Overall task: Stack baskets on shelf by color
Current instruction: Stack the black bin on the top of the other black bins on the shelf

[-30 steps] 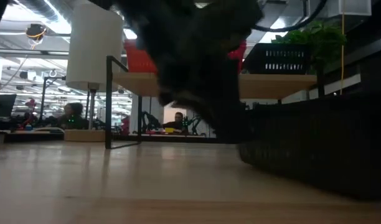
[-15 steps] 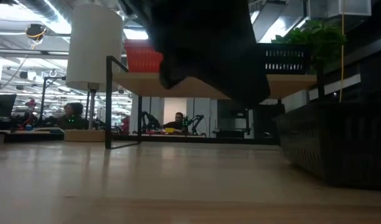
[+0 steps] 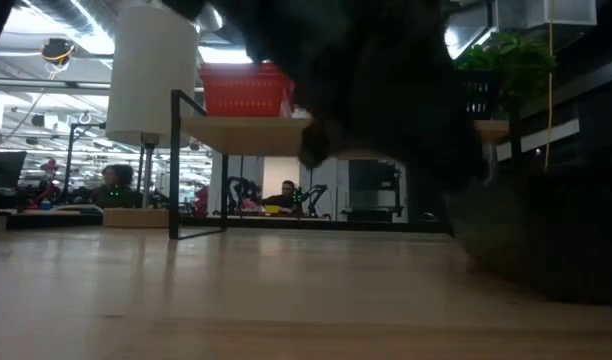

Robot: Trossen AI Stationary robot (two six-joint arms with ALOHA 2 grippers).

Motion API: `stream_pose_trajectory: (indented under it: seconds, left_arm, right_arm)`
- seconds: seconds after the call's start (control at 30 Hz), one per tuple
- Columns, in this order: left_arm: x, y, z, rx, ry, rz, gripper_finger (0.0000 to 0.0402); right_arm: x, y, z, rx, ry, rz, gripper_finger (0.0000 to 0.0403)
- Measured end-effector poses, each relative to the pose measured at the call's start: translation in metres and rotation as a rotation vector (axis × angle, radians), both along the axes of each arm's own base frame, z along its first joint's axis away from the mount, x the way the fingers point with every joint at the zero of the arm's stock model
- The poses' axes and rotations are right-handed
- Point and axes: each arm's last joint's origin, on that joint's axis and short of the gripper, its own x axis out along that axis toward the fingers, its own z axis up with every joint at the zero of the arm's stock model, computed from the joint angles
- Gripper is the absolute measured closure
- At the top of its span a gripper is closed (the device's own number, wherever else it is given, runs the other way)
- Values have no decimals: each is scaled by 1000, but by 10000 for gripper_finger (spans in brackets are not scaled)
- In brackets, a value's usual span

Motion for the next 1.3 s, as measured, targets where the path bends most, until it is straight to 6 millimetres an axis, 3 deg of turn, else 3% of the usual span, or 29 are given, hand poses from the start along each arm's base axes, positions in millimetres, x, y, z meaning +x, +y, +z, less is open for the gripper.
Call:
stream_pose_trajectory:
  seconds: [0.13, 0.27, 0.5, 0.6, 0.77, 0.97, 1.13, 1.3]
  left_arm:
    - [6, -3, -14, -54, -16, -30, 336]
    - [6, -9, -10, -69, -58, -13, 336]
    - [13, -27, 26, -39, -156, -51, 336]
    - [9, -34, 28, 15, -84, -73, 336]
    - [-11, -56, 52, 144, 79, -90, 336]
    - [-49, -84, 82, 316, 224, -107, 336]
    - [-68, -103, 96, 361, 206, -69, 336]
    - [-79, -116, 97, 336, 201, -68, 336]
  right_arm:
    - [0, 1, 0, 1, -1, 3, 273]
    - [-1, 1, 0, 0, 1, 3, 273]
    - [-3, -1, -2, -22, 17, -26, 273]
    - [-3, 0, -4, -33, 4, -68, 273]
    - [-8, 3, -8, -58, 7, -91, 273]
    - [-8, 9, -30, -130, 55, -82, 273]
    - [-6, 10, -43, -194, 69, -91, 273]
    - [-5, 12, -49, -207, 80, -90, 273]
